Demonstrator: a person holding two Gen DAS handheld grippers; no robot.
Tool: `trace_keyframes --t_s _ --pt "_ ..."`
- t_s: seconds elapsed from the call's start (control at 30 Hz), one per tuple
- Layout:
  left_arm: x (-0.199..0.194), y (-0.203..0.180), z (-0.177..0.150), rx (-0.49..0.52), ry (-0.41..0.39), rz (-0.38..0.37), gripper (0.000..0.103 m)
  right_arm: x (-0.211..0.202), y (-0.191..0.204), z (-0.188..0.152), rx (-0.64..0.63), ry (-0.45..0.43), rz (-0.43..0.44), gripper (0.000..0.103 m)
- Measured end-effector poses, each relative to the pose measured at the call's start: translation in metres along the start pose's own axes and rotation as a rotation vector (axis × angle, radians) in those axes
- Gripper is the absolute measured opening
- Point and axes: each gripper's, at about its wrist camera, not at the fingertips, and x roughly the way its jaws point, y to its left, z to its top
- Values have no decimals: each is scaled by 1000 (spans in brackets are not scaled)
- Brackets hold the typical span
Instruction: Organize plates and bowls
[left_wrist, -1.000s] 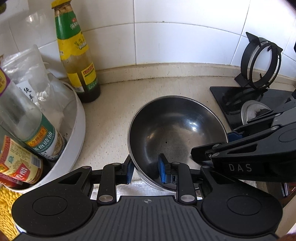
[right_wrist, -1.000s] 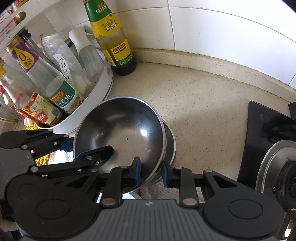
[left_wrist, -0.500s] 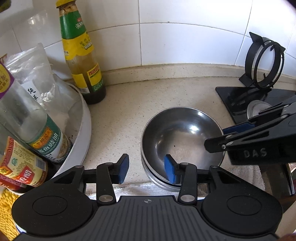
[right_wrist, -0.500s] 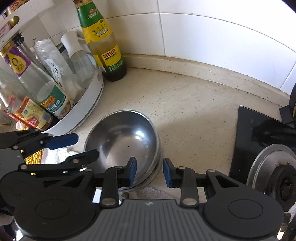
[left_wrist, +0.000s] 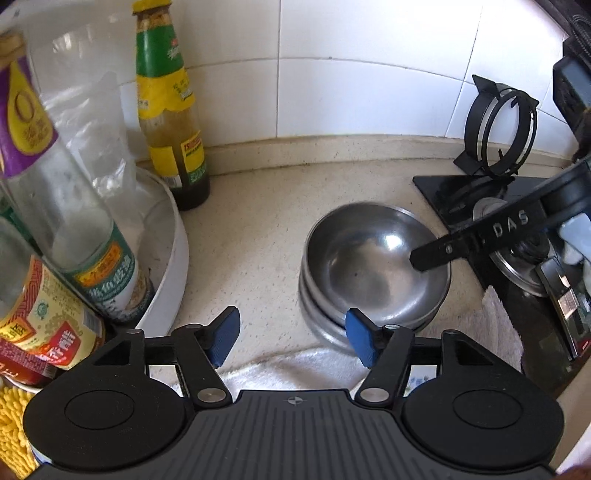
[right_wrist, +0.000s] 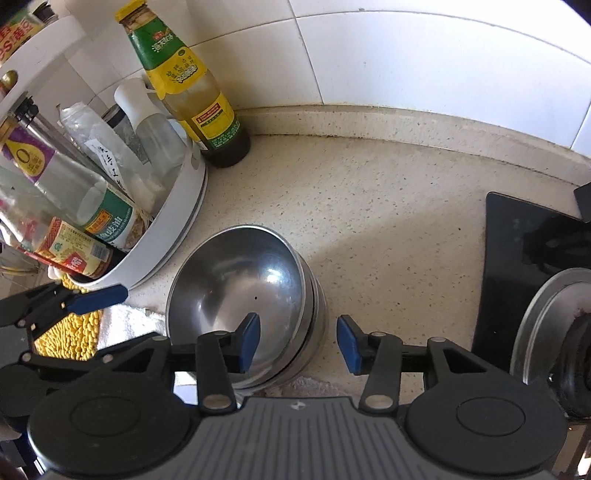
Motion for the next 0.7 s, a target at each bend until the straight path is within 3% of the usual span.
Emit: trace_keyframes --t_s 0.3,0.43,0.7 --pt "11 3 -9 90 3 -78 76 24 -5 4 32 35 54 66" --pt "23 2 -7 125 -2 -107 83 33 -6 5 43 45 39 70" --pt "43 1 -3 162 -3 -203 88 45 -14 8 107 49 13 71"
